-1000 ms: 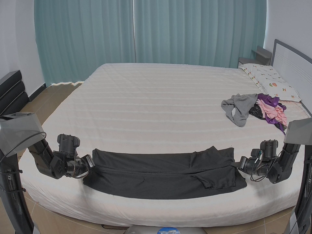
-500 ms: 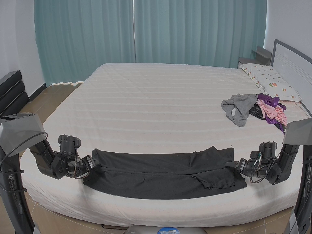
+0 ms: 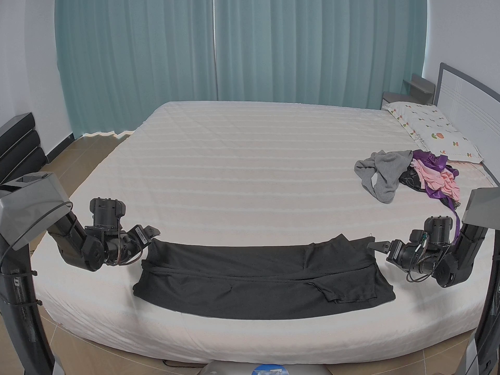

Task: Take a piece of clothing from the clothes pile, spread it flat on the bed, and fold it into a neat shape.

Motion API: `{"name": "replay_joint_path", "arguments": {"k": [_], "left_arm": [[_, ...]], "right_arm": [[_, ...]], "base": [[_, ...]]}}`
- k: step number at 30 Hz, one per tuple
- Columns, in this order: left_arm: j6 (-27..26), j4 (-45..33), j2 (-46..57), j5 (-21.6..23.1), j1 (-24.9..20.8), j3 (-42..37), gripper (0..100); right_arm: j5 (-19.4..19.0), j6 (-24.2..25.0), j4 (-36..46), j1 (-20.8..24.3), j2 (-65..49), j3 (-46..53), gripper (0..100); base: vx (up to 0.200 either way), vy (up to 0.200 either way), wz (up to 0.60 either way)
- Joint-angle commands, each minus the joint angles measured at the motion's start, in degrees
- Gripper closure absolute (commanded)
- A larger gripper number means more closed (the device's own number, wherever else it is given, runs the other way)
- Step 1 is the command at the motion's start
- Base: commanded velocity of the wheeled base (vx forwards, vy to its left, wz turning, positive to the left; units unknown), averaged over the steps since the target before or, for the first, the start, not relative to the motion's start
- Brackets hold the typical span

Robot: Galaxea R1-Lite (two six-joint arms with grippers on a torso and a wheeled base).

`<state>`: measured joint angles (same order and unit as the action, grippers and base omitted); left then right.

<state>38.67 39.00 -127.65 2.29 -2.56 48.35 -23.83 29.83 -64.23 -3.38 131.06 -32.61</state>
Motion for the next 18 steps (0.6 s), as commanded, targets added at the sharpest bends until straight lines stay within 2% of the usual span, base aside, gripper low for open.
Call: {"name": "replay_joint_path", "arguments": {"k": [1,10,11,18], "left_arm": [[2.46,-0.15,-8.32,-0.01,0.27,8.69,0],[2.29,-0.06,-11.57,-0.01,0.27,11.33,0],[2.29,0.03,-11.75,-0.09,0.19,11.42,100],[3.26,0.03,-11.40,-0.89,0.80,11.42,100]], "right_arm": [[0.01,1.90,0.07,-0.67,-0.10,-1.40,0],[0.01,1.99,0.07,-0.58,0.25,-1.40,0],[0.01,1.99,0.07,-0.58,0.25,-1.40,0],[0.01,1.99,0.07,-0.58,0.25,-1.40,0]], "base": [[0.000,0.000,0.00],[0.000,0.000,0.00],[0.000,0.000,0.00],[0.000,0.000,0.00]]}}
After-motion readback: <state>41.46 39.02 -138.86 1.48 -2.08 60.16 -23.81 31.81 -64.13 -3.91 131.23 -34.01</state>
